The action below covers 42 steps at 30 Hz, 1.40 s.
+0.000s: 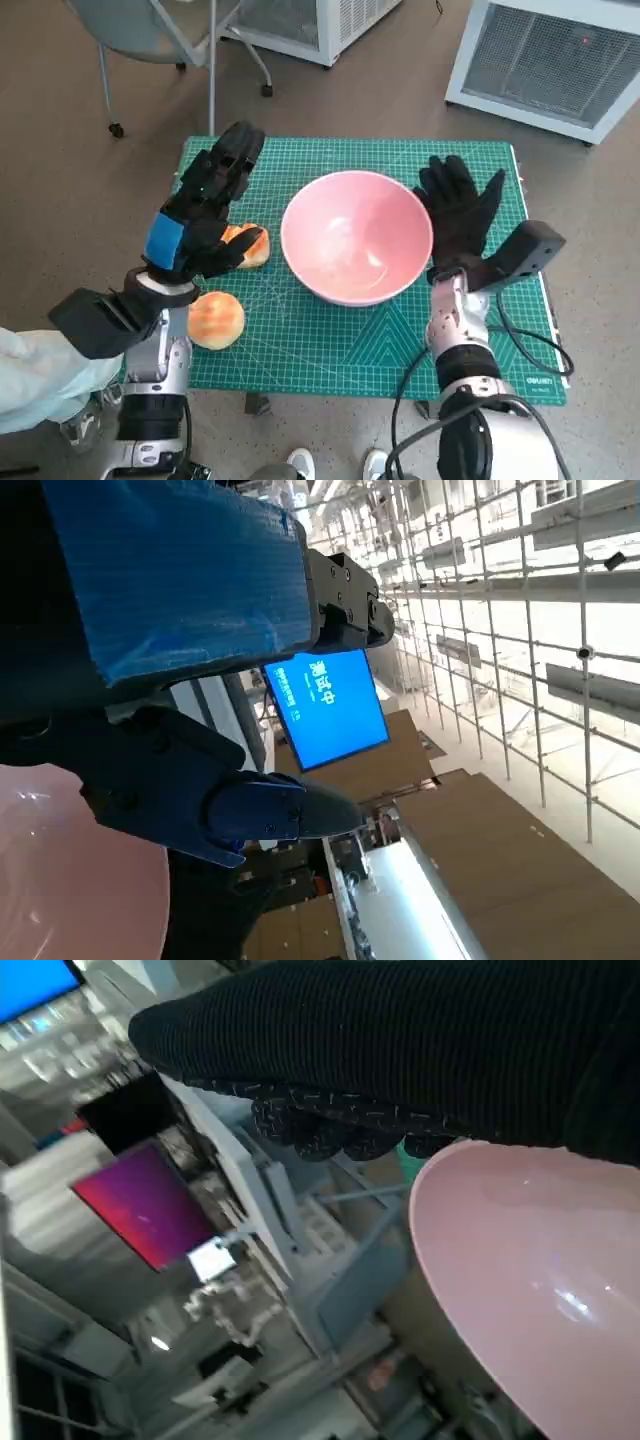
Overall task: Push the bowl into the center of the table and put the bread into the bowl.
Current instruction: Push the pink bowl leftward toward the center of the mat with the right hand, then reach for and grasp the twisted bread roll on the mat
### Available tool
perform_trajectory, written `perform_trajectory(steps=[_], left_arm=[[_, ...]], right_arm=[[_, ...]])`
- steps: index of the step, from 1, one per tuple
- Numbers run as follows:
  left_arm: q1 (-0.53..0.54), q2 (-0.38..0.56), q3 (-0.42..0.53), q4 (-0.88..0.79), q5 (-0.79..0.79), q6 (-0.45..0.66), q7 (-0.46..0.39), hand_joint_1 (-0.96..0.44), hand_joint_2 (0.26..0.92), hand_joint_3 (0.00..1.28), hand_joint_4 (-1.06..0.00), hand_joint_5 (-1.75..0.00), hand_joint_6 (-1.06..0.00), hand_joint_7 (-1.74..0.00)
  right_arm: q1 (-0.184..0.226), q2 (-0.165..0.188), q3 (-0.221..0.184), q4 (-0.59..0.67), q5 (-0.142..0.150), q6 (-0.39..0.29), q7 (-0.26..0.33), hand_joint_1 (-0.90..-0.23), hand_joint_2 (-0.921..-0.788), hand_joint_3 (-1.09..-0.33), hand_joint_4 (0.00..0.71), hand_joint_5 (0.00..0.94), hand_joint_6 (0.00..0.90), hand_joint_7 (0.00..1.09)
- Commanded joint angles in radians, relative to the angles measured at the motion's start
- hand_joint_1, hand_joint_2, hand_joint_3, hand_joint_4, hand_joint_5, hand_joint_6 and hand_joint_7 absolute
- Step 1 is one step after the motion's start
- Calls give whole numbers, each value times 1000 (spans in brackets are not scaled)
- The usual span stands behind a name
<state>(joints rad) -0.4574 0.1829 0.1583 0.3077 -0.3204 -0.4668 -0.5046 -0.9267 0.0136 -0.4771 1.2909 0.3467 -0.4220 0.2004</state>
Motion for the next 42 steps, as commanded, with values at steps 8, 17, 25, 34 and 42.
perform_trajectory(steps=[8, 17, 25, 34, 42], left_arm=[[8, -10, -6, 2, 8, -15, 8, -629, 921, 312, -131, 0, -211, -85], [-14, -23, -18, 19, 15, -14, 20, -629, 921, 314, -130, 0, -213, -79], [-47, -52, -34, 35, 3, -9, 13, -625, 921, 315, -130, 0, -216, -75], [-85, -78, -54, 36, -6, -9, -11, -594, 921, 309, -130, 0, -221, -73], [-124, -78, -63, 50, -2, -21, -34, -604, 921, 312, -127, 0, -219, -72]], right_arm=[[3, -37, 37, -26, -45, -43, 8, -574, -921, -878, 234, 0, 180, 316], [63, -89, 180, -151, -195, -259, 32, -588, -921, -841, 230, 1, 167, 304], [170, -120, 269, -404, -234, -361, 92, -666, -921, -782, 193, 0, 138, 301], [307, -136, 334, -762, -234, -260, 84, -697, -921, -775, 180, 0, 123, 314], [366, -164, 361, -941, -234, -164, 86, -724, -921, -755, 175, 0, 34, 509]])
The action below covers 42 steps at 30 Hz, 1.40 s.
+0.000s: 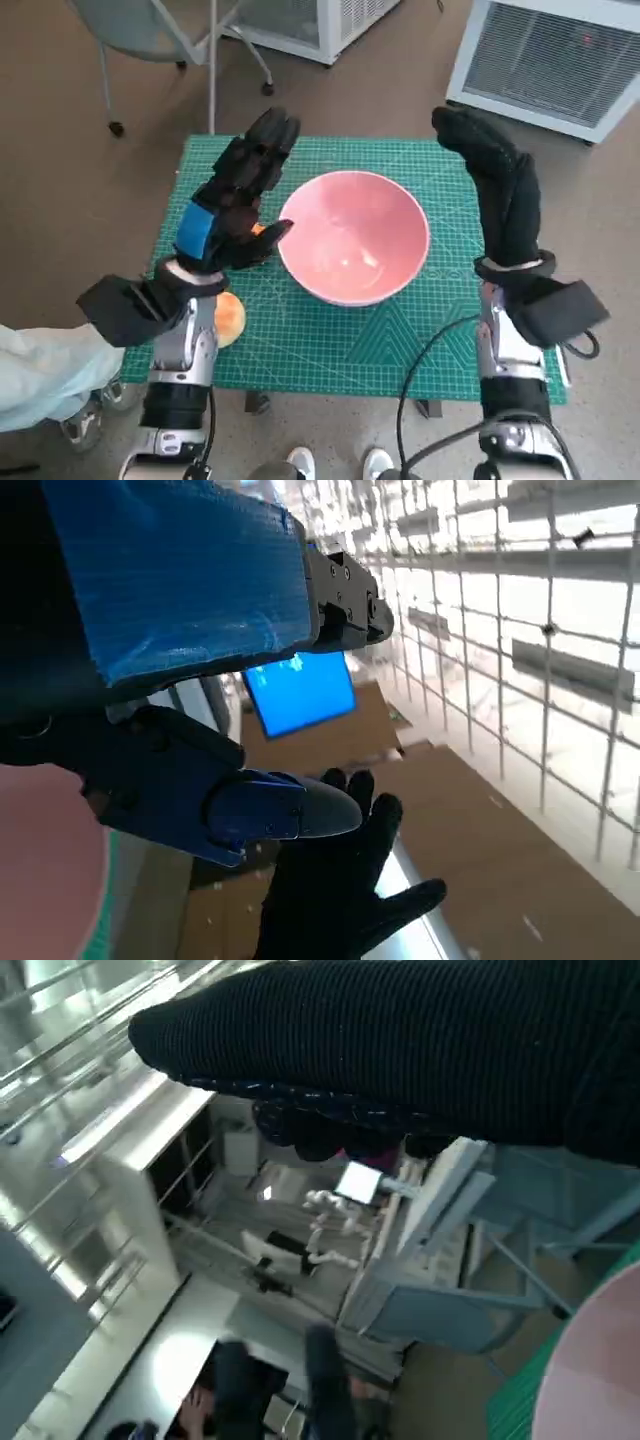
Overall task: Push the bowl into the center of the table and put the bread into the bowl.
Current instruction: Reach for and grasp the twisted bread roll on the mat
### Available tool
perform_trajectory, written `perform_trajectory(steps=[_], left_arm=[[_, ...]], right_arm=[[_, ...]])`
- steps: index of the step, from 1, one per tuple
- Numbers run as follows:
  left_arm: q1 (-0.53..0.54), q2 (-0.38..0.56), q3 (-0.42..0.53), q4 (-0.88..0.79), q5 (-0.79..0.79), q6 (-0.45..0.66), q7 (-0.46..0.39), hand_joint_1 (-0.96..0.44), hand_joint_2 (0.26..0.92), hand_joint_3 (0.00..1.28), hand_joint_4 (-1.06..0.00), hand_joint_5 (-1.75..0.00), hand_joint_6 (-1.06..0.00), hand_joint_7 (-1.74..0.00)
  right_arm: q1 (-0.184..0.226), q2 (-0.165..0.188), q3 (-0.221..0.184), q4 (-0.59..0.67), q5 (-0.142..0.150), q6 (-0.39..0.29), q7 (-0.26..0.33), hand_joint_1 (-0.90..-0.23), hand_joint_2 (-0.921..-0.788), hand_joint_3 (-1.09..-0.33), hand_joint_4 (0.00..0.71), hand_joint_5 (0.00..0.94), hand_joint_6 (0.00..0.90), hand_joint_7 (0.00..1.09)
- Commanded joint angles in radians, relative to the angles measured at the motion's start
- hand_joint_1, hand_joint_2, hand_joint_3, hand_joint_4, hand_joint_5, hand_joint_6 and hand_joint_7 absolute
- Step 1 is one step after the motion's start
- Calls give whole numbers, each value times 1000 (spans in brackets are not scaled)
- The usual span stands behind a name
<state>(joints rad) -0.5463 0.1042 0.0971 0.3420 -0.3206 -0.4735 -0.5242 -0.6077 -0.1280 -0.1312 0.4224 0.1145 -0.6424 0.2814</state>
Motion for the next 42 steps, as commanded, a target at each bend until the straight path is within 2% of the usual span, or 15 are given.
perform_trajectory(steps=[1, 6, 13, 25, 28, 32, 34, 35, 37, 40, 42], left_arm=[[-40, 2, -1, 20, -2, -16, -17, -606, 921, 313, -125, 0, -218, -72], [-71, 4, 1, 46, -2, -28, -30, -614, 921, 316, -117, 0, -216, -72], [-87, 2, -2, 55, 4, -37, -33, -622, 921, 321, -117, -1, -218, -77], [-67, 23, -2, 43, 34, -67, -25, -613, 921, 320, -118, -1, -215, -84], [-61, 47, 3, 38, 59, -83, -18, -608, 921, 319, -119, -1, -214, -85], [-58, 151, 6, 32, 200, -97, 26, -598, 921, 264, -118, -2, -208, -86], [-53, 229, -3, 10, 308, -61, 52, -583, 917, 207, -107, -1, -196, -81], [-46, 287, -13, -30, 391, 8, 58, -569, 919, 147, -94, -2, -183, -74], [-36, 369, -32, -98, 512, 137, 57, -493, 867, 78, -64, -1, -153, -57], [-36, 438, -60, -176, 626, 321, 22, -249, 767, 27, -20, -1, -130, -40], [-47, 467, -89, -213, 702, 460, -10, -142, 746, 17, -10, 0, -132, -37]], right_arm=[[51, -25, 17, -87, -2, 65, 3, -728, -921, -752, 174, 0, 29, 519], [68, -45, 23, -134, -9, 97, -3, -738, -921, -743, 173, 0, 17, 541], [68, -59, 21, -140, -11, 107, -3, -746, -921, -735, 174, 1, 11, 555], [63, -56, 35, -142, -16, 114, -15, -740, -921, -735, 175, 1, 3, 563], [63, -52, 41, -145, -16, 119, -18, -739, -921, -736, 174, 0, 1, 564], [62, -45, 49, -145, -7, 127, -16, -740, -921, -736, 174, 0, 0, 565], [62, -43, 52, -145, -5, 129, -16, -742, -921, -736, 174, 0, -1, 565], [62, -42, 53, -144, -5, 130, -15, -742, -921, -736, 174, 0, -1, 565], [62, -40, 55, -141, -4, 129, -14, -742, -921, -736, 176, 1, -1, 565], [60, -39, 57, -133, -2, 125, -13, -745, -921, -735, 179, 3, -1, 565], [58, -37, 58, -127, 0, 121, -12, -744, -921, -735, 180, 3, -1, 565]])
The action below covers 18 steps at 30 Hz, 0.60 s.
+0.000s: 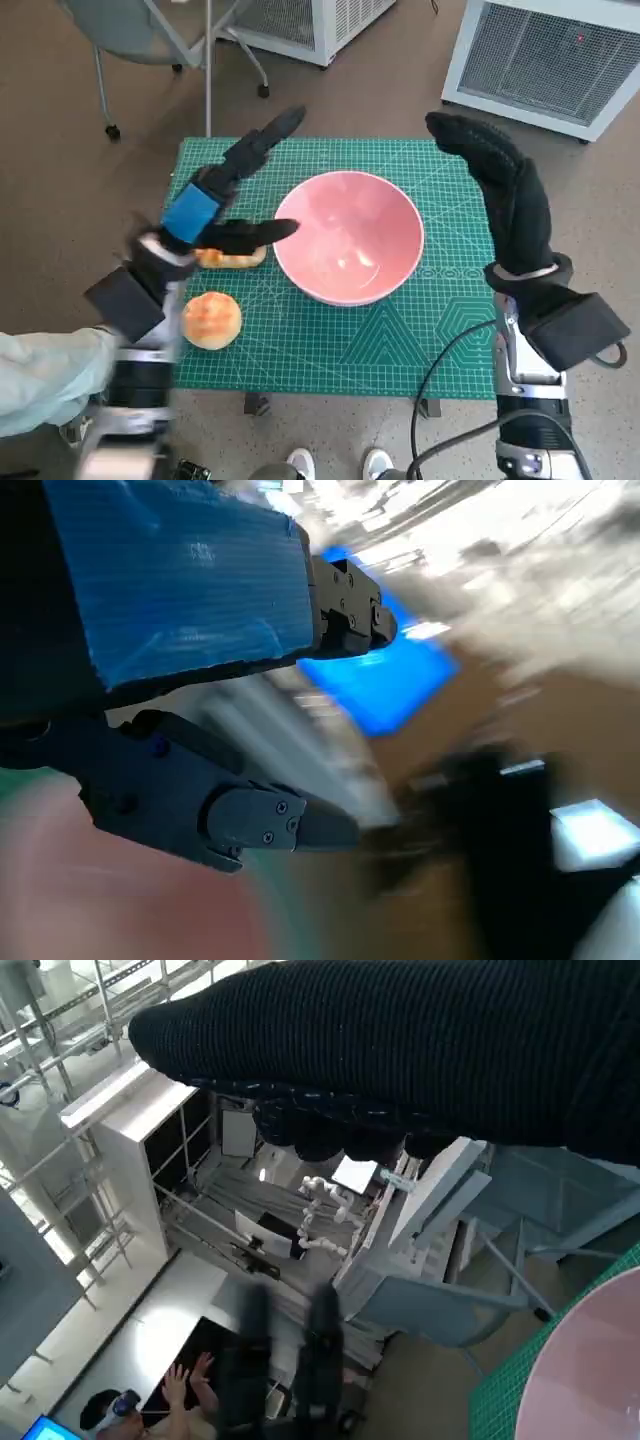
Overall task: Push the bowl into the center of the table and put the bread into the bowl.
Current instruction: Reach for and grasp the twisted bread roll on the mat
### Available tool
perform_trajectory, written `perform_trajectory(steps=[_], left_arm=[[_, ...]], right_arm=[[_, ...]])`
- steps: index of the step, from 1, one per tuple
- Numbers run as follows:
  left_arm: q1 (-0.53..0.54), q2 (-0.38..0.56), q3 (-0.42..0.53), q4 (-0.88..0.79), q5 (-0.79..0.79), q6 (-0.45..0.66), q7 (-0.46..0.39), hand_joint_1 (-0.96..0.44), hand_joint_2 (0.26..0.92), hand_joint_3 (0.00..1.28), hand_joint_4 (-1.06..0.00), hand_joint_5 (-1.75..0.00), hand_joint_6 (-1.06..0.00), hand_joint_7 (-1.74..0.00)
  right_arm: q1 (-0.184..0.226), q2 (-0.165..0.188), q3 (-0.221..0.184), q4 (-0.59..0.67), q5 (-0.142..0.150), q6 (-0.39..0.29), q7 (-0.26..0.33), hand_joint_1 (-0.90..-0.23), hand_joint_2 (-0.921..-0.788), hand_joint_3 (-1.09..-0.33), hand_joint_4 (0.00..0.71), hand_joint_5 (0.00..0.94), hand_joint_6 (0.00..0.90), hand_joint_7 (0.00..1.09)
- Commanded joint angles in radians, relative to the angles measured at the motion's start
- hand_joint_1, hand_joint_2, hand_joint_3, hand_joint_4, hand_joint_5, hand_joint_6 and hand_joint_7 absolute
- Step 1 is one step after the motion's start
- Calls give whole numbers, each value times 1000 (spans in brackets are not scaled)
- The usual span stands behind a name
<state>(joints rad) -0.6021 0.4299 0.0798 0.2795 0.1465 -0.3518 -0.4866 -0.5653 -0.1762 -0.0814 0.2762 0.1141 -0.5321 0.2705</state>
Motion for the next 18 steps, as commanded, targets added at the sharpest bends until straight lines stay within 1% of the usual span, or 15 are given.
perform_trajectory(steps=[1, 2, 4, 7, 11, 18], left_arm=[[1, 146, -88, -161, 272, 395, -56, -93, 739, 13, -6, 0, -134, -36], [-3, 149, -98, -168, 297, 434, -61, -60, 734, 11, -3, 1, -140, -37], [-13, 148, -115, -159, 327, 476, -57, -34, 731, 9, -1, 1, -149, -37], [-23, 138, -137, -107, 343, 483, -34, -27, 729, 7, 0, 1, -169, -40], [-41, 130, -176, -52, 363, 507, -22, -83, 727, 4, -9, -3, -206, -44], [-93, 115, -267, 70, 413, 530, 6, -119, 724, 1, -53, -9, -269, -30]], right_arm=[[14, 12, 8, 22, 0, 9, -1, -744, -921, -735, 180, 3, -1, 565], [13, 12, 9, 24, 0, 9, -1, -741, -921, -735, 180, 3, -1, 565], [12, 13, 10, 29, -3, 6, -3, -737, -921, -737, 181, 3, -1, 565], [9, 14, 12, 38, -4, 3, -2, -730, -921, -743, 182, 3, -1, 562], [4, 16, 15, 50, -4, -1, 0, -724, -921, -753, 183, 3, -1, 557], [-5, 17, 16, 71, -1, -9, 7, -720, -921, -760, 183, 3, -1, 556]])
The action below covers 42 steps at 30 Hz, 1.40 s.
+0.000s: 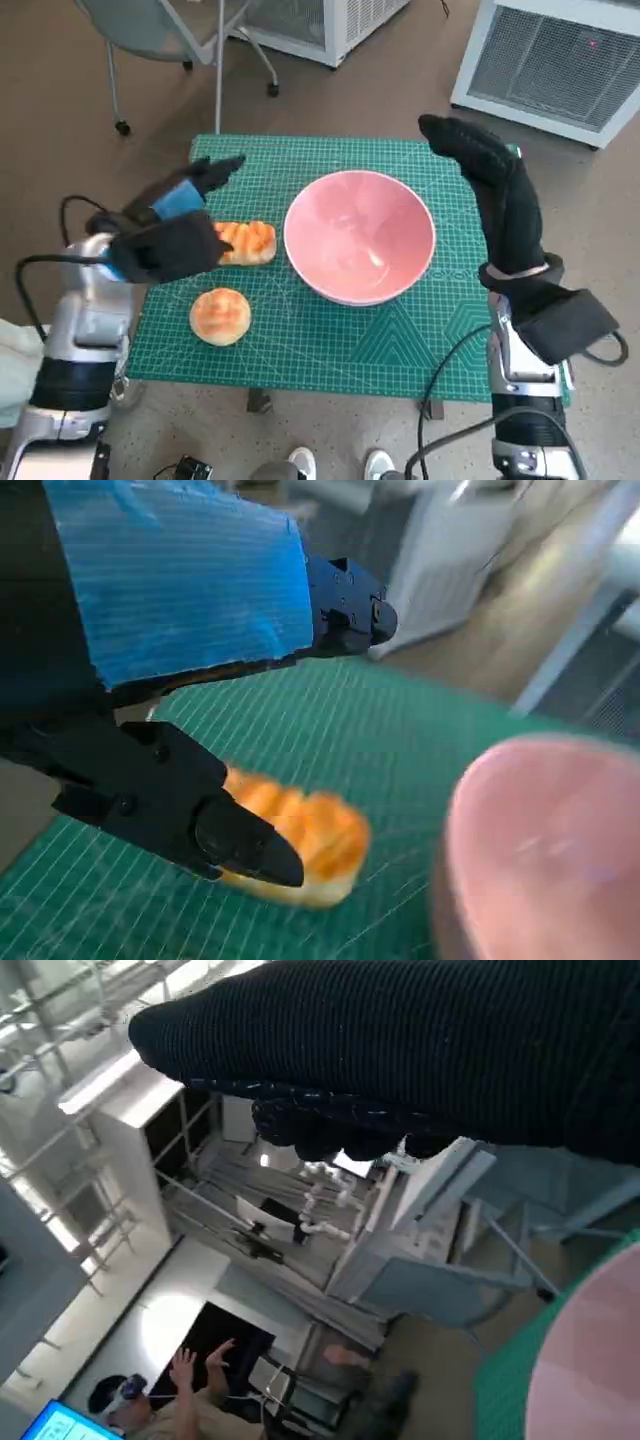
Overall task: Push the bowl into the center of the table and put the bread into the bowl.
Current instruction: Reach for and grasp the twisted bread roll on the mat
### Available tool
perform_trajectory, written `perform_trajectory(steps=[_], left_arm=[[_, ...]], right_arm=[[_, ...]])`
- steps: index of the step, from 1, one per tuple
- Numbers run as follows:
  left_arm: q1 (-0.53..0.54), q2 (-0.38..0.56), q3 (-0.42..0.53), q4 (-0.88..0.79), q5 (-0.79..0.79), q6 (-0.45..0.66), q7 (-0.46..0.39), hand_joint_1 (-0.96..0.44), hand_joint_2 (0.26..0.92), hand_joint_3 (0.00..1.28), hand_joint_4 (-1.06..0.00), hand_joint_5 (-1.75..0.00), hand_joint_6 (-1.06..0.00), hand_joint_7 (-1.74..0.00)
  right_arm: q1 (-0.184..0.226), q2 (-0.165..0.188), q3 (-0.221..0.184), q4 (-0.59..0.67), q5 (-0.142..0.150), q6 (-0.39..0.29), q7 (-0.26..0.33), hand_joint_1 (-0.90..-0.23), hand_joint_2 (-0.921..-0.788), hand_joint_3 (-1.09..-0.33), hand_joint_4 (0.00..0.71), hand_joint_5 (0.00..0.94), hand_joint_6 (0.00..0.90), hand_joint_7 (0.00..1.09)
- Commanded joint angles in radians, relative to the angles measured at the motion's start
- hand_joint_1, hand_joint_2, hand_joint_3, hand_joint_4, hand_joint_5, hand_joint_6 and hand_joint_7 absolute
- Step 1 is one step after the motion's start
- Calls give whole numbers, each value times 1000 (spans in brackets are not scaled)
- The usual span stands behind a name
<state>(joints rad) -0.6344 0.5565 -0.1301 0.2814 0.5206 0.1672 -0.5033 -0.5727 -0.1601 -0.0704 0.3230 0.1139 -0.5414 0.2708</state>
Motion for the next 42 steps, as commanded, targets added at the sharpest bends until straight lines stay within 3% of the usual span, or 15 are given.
perform_trajectory(steps=[1, 12, 22, 26, 27, 28, 29, 31, 32, 33, 34, 35, 38, 42], left_arm=[[-72, -16, -75, 94, 50, 11, 28, -123, 724, 1, -62, -11, -277, -29], [-205, -88, -212, 420, 104, -20, 76, -152, 725, 9, -129, -14, -311, -16], [-282, -162, -264, 670, 98, -78, 136, -106, 735, 9, -186, -20, -324, -11], [-300, -179, -283, 744, 107, -113, 188, -21, 761, 17, -345, -63, -389, -25], [-304, -182, -289, 760, 110, -122, 200, 4, 776, 16, -448, -192, -433, -17], [-307, -184, -300, 776, 121, -133, 223, 13, 782, 14, -470, -267, -450, -14], [-310, -185, -309, 790, 128, -142, 240, 141, 832, 40, -539, -621, -523, -34], [-316, -185, -329, 813, 145, -160, 279, 278, 877, 68, -627, -980, -652, -81], [-318, -182, -337, 822, 153, -169, 297, 298, 882, 72, -643, -1027, -681, -94], [-320, -181, -343, 829, 157, -177, 310, 238, 890, 65, -652, -1050, -683, -299], [-322, -175, -348, 831, 162, -187, 324, 153, 901, 63, -655, -1096, -674, -609], [-324, -171, -352, 834, 165, -196, 334, 98, 905, 62, -668, -1168, -684, -733], [-329, -152, -356, 824, 166, -219, 347, 33, 910, 58, -682, -1243, -700, -892], [-332, -126, -348, 780, 156, -229, 339, 8, 914, 46, -689, -1271, -720, -936]], right_arm=[[0, 1, 5, 26, 0, 0, 8, -721, -921, -761, 183, 2, -1, 555], [0, 5, 4, 25, 14, 4, 22, -723, -921, -764, 180, 1, -1, 553], [9, 6, 2, 15, 23, 4, 29, -724, -921, -764, 179, 0, -1, 552], [13, 6, 1, 5, 23, 7, 29, -734, -921, -763, 177, 0, -1, 552], [14, 6, 2, 2, 23, 7, 28, -737, -921, -763, 177, 0, -1, 552], [16, 6, 2, -1, 24, 9, 28, -738, -921, -762, 177, 0, -1, 552], [17, 6, 3, -5, 24, 11, 28, -739, -921, -762, 177, 0, -1, 552], [21, 6, 3, -11, 27, 14, 28, -741, -921, -762, 177, 0, -1, 553], [22, 6, 3, -14, 29, 15, 29, -741, -921, -762, 177, 0, -1, 553], [23, 6, 3, -16, 30, 16, 30, -742, -921, -762, 177, 0, -1, 553], [25, 6, 3, -19, 32, 18, 31, -742, -921, -761, 177, 0, -1, 553], [26, 6, 3, -22, 33, 19, 31, -742, -921, -762, 177, 0, -1, 553], [32, 6, 3, -32, 38, 23, 31, -742, -921, -762, 176, 0, -1, 552], [38, 6, 3, -39, 43, 27, 33, -742, -921, -763, 175, 0, -1, 552]])
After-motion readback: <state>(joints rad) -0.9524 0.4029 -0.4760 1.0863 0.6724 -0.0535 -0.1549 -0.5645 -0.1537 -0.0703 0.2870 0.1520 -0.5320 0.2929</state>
